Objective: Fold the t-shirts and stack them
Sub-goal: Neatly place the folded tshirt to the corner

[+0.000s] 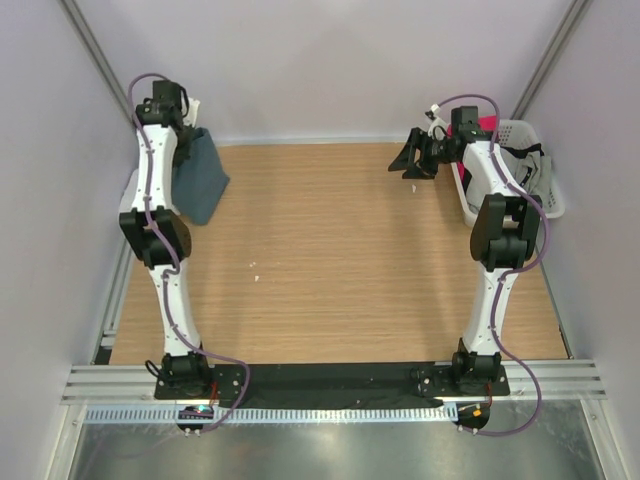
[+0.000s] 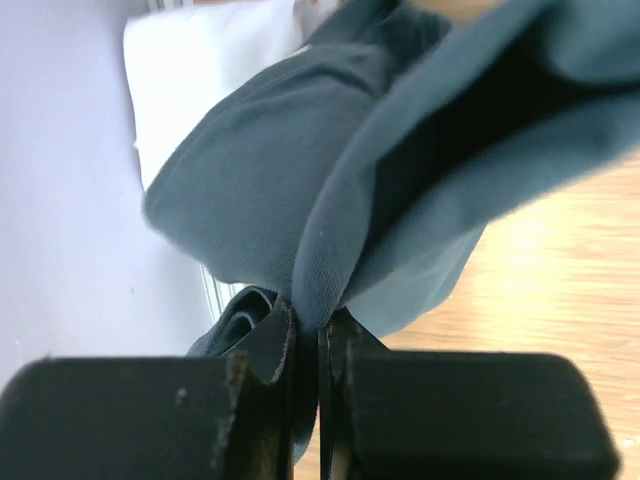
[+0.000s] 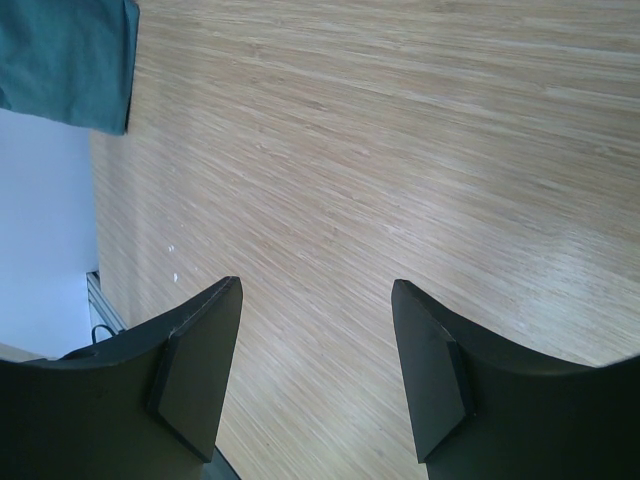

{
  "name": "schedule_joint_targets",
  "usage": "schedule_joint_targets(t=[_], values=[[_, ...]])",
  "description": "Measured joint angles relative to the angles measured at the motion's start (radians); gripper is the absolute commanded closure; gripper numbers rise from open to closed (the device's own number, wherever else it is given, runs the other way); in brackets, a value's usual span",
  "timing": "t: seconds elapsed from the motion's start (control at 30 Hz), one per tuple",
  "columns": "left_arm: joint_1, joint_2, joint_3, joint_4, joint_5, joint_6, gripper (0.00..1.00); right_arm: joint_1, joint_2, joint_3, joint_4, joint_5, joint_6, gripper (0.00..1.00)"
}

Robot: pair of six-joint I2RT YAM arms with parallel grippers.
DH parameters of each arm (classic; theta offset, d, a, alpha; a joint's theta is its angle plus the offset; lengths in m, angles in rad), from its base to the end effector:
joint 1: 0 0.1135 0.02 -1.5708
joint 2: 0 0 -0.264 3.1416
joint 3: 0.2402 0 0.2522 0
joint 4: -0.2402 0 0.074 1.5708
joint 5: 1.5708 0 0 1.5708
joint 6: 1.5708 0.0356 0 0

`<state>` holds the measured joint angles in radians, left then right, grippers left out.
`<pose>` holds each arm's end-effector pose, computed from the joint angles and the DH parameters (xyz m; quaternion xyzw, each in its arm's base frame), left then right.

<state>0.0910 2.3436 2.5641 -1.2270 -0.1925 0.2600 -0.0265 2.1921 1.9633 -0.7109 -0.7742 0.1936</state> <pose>0.4858 0.0512 0.3226 0.0540 0.9549 0.1393 0.2568 0.4850 0.0120 0.2507 -0.0198 0.8878 0.3816 0.2564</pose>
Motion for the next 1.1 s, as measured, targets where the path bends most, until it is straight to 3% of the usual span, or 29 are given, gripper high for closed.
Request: schedule_joint_targets(t=[0.23, 0.67, 1.1], values=[[-0.007, 0.000, 0.018, 0.023, -0.013, -0.016, 1.00, 0.000, 0.000, 0.000, 0.002, 0.002, 0.000, 0.32], [0.129, 0.000, 0.023, 0.063, -0.090, -0.016, 1.00, 0.000, 0.000, -0.004, 0.009, 0.003, 0.001, 0.32], [0.144, 0.053, 0.024, 0.124, -0.158, 0.014, 1.00, 0.000, 0.000, -0.019, 0.018, 0.006, 0.000, 0.32]])
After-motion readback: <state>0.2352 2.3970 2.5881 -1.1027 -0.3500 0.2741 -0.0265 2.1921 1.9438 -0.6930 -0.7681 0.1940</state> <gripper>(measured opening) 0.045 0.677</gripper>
